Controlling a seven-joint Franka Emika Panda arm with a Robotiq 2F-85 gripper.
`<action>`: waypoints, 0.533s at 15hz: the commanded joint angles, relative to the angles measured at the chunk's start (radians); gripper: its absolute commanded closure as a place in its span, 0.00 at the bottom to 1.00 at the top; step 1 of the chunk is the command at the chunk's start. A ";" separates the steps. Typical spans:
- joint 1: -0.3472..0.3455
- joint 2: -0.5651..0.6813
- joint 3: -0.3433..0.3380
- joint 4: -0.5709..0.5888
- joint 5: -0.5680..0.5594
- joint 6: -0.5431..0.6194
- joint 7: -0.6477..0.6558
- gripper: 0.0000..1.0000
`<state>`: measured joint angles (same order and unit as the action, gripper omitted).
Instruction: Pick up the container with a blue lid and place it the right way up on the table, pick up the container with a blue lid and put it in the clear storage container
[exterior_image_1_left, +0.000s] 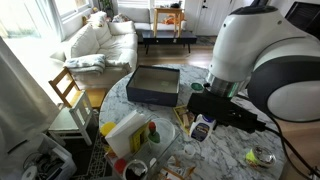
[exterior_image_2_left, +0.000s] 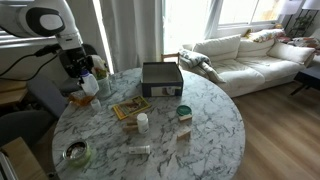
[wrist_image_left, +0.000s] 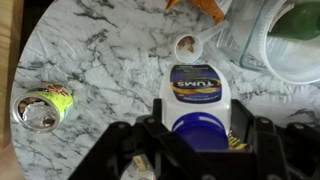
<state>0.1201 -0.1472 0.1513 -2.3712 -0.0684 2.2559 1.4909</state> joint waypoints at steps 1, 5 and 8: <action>-0.002 0.004 0.014 0.014 0.003 -0.009 -0.025 0.58; 0.036 0.021 0.034 0.087 0.076 -0.016 -0.169 0.58; 0.058 0.025 0.046 0.136 0.139 -0.028 -0.290 0.58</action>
<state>0.1576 -0.1362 0.1914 -2.2878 -0.0036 2.2559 1.3190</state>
